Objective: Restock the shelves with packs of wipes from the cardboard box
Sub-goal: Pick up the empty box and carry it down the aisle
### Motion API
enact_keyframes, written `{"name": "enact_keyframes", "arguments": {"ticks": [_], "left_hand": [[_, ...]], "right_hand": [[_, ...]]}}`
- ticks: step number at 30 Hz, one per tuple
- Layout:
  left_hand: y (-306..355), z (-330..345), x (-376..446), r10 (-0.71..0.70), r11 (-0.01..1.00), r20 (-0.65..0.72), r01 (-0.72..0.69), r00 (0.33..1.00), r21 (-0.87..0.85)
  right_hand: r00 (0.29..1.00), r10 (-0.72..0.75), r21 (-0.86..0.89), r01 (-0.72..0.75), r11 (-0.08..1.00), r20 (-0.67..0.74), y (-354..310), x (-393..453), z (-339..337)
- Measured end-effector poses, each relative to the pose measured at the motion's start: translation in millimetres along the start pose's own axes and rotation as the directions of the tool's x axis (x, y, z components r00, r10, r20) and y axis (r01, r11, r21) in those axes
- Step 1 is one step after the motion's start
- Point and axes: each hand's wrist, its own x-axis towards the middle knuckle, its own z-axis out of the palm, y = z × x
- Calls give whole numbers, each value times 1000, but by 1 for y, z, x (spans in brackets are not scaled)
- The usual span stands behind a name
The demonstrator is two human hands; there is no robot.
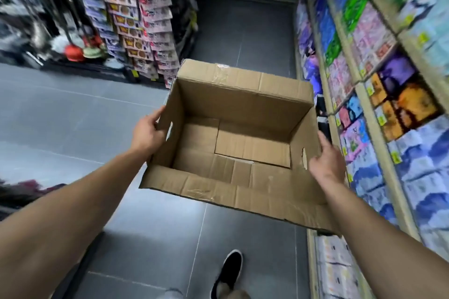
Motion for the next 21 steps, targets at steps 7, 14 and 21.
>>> {"name": "enact_keyframes", "arguments": {"ticks": [7, 14, 21], "left_hand": [[85, 35, 122, -26, 999, -72, 23, 997, -39], [145, 78, 284, -25, 991, -83, 15, 996, -130], [220, 118, 478, 11, 992, -47, -17, 999, -126]], "right_hand": [[996, -90, -11, 90, 996, 8, -55, 179, -25], [994, -111, -17, 111, 994, 6, -121, 360, -1], [997, -71, -16, 71, 997, -13, -196, 552, 9]]}}
